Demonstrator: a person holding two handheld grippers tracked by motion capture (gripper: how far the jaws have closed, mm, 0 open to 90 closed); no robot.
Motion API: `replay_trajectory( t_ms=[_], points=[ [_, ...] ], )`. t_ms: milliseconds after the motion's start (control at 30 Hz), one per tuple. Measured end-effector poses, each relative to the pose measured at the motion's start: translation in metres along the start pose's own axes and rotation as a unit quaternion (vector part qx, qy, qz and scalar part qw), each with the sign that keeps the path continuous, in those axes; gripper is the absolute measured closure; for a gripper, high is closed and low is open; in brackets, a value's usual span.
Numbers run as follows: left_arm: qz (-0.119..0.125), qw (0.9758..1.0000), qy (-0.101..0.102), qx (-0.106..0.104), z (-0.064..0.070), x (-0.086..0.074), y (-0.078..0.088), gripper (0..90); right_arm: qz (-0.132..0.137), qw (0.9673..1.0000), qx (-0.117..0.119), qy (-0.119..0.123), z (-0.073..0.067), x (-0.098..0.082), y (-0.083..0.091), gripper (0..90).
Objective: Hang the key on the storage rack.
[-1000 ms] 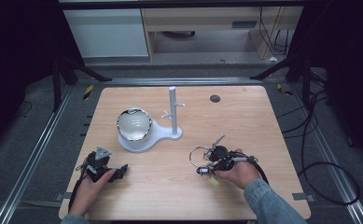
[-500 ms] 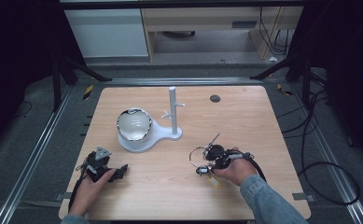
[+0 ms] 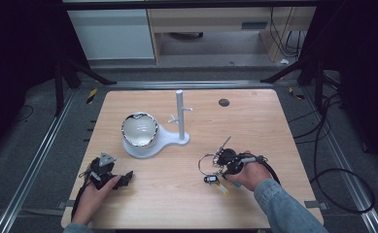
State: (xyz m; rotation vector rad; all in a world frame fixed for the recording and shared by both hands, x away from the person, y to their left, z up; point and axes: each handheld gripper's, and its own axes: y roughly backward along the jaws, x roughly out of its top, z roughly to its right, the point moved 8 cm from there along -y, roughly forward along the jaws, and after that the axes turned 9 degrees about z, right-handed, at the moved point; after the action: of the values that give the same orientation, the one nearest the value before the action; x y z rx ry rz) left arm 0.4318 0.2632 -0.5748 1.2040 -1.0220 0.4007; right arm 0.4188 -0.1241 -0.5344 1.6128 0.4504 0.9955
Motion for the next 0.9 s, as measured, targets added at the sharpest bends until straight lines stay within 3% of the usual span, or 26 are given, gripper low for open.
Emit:
replay_trajectory(
  t_ms=[267, 433, 900],
  points=[
    [0.000, 1.0000, 0.000, 0.000, 0.000, 0.000, 0.000, 0.0, -0.002, 1.0000, 0.001, 0.005, 0.004, 0.001, 0.013, 88.7],
    [0.000, 1.0000, 0.000, 0.000, 0.000, 0.000, 0.000, 0.0, -0.011, 0.9997, 0.001, 0.024, 0.007, 0.001, 0.023, 88.7],
    [0.001, 1.0000, 0.001, 0.000, 0.000, 0.000, 0.000, 0.0, -0.026, 0.9986, -0.009, 0.046, 0.016, 0.005, 0.048, 88.8]
  ],
)
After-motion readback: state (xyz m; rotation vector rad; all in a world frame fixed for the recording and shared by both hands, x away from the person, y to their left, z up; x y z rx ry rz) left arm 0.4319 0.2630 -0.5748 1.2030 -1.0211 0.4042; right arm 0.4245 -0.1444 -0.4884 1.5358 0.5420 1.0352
